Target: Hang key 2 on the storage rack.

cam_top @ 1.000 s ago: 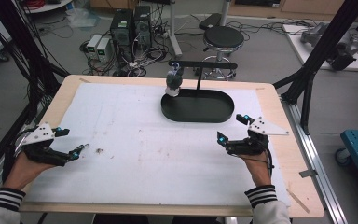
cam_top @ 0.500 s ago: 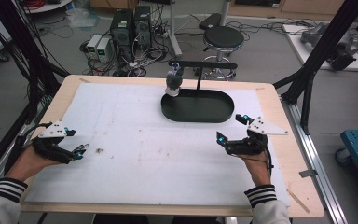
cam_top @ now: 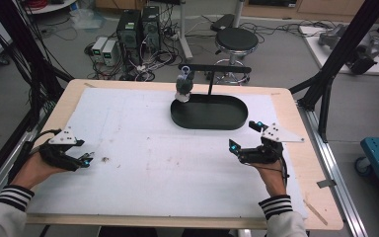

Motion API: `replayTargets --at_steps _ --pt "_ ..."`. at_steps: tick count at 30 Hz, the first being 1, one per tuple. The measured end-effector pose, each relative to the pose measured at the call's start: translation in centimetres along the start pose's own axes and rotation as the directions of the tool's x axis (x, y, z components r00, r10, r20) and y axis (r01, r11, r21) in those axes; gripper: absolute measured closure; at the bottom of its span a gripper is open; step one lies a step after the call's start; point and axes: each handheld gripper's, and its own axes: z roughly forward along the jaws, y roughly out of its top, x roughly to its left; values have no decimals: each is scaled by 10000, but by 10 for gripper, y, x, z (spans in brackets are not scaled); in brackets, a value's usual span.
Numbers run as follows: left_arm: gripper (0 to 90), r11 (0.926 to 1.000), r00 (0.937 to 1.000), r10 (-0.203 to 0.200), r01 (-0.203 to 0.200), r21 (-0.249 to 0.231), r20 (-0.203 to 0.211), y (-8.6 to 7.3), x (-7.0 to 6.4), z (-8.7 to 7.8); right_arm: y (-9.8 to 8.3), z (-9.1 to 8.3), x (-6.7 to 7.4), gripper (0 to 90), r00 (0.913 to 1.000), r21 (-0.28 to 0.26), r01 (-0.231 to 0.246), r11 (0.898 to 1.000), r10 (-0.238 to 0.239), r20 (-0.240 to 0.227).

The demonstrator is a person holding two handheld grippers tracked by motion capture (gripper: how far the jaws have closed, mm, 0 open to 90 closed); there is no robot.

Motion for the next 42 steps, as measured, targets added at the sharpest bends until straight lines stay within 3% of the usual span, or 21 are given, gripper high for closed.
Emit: replayTargets --at_steps 4,22,30,42 --pt "322 9994 9997 237 -237 264 1 1 -2 5 0 0 0 6 10000 25 6 10000 -6 -4" --pt "577 9967 9992 389 -382 718 -81 2 -4 9 -1 2 0 6 10000 108 -30 9999 30 -63" --pt "700 9977 9996 194 -182 650 -190 1 -2 7 -1 3 0 7 10000 127 -29 9999 29 -75" --pt "745 9980 9993 -142 163 609 -348 1 2 5 -2 5 0 6 9999 215 -28 9998 31 -135"
